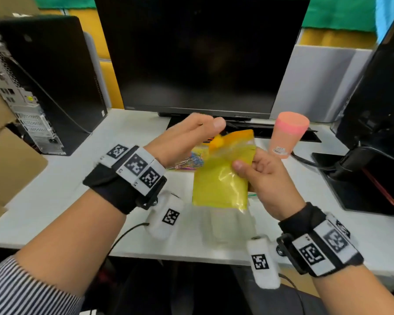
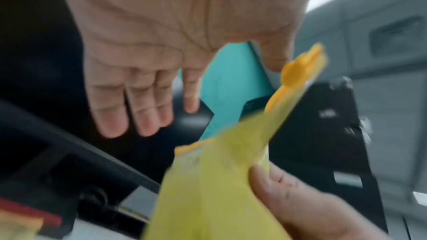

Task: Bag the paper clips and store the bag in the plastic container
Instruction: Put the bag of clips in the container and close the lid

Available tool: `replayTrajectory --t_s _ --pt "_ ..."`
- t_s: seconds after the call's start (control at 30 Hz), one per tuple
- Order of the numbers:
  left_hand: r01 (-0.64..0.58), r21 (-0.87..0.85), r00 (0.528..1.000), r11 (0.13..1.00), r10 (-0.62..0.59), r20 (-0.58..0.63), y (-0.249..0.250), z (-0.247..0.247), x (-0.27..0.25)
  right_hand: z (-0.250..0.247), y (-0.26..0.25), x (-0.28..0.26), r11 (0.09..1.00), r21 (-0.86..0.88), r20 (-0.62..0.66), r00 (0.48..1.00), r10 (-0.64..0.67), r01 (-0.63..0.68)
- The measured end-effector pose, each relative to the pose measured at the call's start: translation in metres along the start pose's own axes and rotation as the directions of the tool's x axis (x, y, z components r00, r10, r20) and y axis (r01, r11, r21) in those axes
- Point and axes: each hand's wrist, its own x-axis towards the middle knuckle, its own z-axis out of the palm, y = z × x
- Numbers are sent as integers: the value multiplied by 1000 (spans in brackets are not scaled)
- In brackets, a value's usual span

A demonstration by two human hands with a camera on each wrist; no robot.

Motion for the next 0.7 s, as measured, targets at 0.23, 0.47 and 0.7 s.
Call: replayTrajectory --t_s 0.23,0.47,0.7 --pt "171 -287 967 942 -105 230 -40 42 -6 -5 4 -8 997 4 -93 993 77 -77" --pt "181 -229 974 957 -142 178 -54 61 -18 -20 19 -13 958 -140 -219 952 216 -250" --pt "151 -236 988 960 -137 72 -66 74 -11 -22 21 -18 935 -187 -110 952 284 -301"
